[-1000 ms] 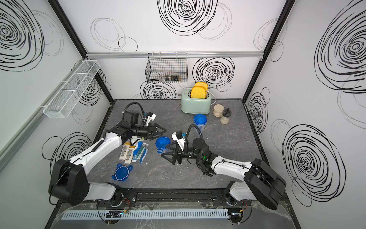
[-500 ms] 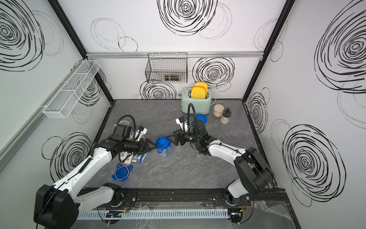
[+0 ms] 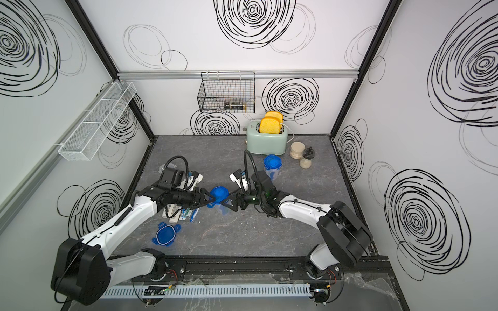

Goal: Take out toiletry kits
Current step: Adjust the container at the center of the board.

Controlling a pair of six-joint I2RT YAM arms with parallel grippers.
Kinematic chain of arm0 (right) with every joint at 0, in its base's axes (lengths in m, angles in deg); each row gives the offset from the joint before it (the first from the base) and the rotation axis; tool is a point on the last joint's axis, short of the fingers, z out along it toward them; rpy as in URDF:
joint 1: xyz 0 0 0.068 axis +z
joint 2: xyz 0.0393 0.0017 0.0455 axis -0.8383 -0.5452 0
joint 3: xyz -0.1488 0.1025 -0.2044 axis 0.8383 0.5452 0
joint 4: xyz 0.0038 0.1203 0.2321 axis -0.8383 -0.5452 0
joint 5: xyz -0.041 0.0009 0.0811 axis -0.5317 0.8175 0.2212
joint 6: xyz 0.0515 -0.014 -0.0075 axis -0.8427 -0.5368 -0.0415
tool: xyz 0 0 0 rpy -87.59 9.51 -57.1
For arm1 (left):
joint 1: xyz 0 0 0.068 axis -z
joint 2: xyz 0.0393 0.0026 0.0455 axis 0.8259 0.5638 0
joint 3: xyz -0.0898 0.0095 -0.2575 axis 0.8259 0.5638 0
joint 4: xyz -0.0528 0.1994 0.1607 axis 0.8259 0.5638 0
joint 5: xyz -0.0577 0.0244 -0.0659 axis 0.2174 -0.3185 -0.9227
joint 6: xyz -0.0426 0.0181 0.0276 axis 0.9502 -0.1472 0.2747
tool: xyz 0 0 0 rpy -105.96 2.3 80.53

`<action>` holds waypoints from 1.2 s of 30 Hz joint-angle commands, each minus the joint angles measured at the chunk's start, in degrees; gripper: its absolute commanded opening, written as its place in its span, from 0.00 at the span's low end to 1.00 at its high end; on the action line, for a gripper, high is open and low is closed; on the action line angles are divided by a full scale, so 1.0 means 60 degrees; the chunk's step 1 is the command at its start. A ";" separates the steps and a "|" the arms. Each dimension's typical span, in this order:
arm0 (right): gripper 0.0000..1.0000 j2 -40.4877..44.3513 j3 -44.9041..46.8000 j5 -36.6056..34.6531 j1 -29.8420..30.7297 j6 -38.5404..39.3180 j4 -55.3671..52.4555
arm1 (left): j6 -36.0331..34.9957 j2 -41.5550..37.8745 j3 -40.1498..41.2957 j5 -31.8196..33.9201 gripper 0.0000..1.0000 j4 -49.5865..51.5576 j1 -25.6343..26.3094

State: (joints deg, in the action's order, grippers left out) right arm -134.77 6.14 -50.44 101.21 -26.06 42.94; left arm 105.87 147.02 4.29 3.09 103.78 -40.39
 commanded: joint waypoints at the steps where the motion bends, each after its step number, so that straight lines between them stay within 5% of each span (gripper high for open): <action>1: 0.77 0.0411 0.0153 -0.0143 0.0203 0.0212 -0.0283 | -0.0018 0.0195 -0.0450 0.0099 0.56 -0.0547 0.0132; 24: 0.77 0.0644 0.0712 -0.0194 0.1300 -0.0944 0.0733 | -0.0223 0.0401 -0.0441 0.0403 0.55 -0.0724 0.0336; 36: 0.78 0.0803 0.0795 -0.0684 0.1527 -0.1001 0.0542 | -0.0384 -0.0045 -0.0855 0.1537 0.61 -0.0127 -0.0091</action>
State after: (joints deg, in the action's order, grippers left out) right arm -131.41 10.19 -53.10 110.13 -32.40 45.35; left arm 104.93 148.81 1.73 9.85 102.23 -39.91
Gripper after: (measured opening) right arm 0.774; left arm 0.606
